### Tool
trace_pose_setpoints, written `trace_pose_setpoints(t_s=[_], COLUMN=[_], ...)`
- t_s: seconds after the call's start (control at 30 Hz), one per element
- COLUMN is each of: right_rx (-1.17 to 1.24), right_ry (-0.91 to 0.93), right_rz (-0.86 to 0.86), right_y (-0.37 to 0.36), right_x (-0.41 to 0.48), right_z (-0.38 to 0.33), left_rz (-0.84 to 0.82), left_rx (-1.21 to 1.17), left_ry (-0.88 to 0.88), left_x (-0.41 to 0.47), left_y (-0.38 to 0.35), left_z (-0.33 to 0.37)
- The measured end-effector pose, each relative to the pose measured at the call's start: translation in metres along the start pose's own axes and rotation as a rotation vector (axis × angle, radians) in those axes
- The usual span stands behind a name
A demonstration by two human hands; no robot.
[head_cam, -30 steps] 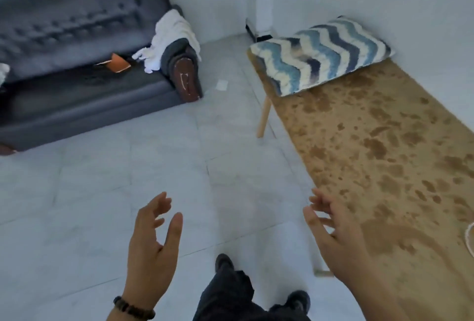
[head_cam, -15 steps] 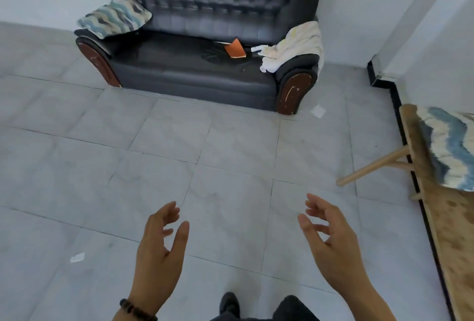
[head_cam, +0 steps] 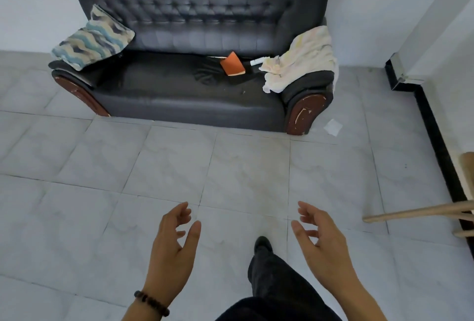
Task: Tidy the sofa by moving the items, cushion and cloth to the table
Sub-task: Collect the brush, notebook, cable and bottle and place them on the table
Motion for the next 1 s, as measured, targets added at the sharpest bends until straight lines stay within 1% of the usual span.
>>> trace_pose_setpoints(t_s=[0.1, 0.23, 0.33, 0.43, 0.53, 0.6, 0.67, 0.8, 0.9, 1.0], right_rx=[-0.009, -0.066, -0.076, -0.11, -0.131, -0.131, -0.112, -0.096, -0.036, 0.017], right_ry=[0.064, 0.127, 0.156, 0.149, 0.114, 0.073, 0.05, 0.043, -0.016, -0.073], right_rz=[-0.023, -0.064, -0.088, -0.095, -0.076, -0.065, -0.046, 0.049, 0.137, 0.197], right_y=[0.004, -0.004, -0.022, -0.048, -0.069, -0.074, -0.073, -0.056, -0.036, -0.027], right_x=[0.09, 0.199, 0.277, 0.355, 0.429, 0.472, 0.512, 0.597, 0.646, 0.697], right_z=[-0.053, -0.114, -0.142, -0.154, -0.165, -0.177, -0.195, -0.227, -0.23, -0.215], left_rz=[0.025, 0.099, 0.157, 0.161, 0.12, 0.087, 0.055, -0.053, -0.113, -0.176], left_rx=[0.0, -0.037, -0.077, -0.088, -0.085, -0.073, -0.073, -0.037, -0.035, -0.022], left_ry=[-0.026, -0.015, 0.012, 0.059, 0.058, 0.047, 0.008, -0.084, -0.129, -0.127], left_x=[0.079, 0.172, 0.241, 0.319, 0.408, 0.469, 0.529, 0.65, 0.717, 0.778], left_y=[0.01, 0.03, 0.037, 0.029, 0.021, 0.019, 0.018, -0.001, -0.024, -0.062], left_z=[0.041, 0.068, 0.064, 0.044, 0.039, 0.05, 0.07, 0.12, 0.153, 0.169])
Point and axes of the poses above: each hand's wrist, its own x-axis towards the middle knuckle, its own y-axis out of the back of the hand, z = x × y, the point moved 9 cm from there along x, towards the middle knuckle, and after that the axes turned 2 degrees about -z, right-handed, at the moved point
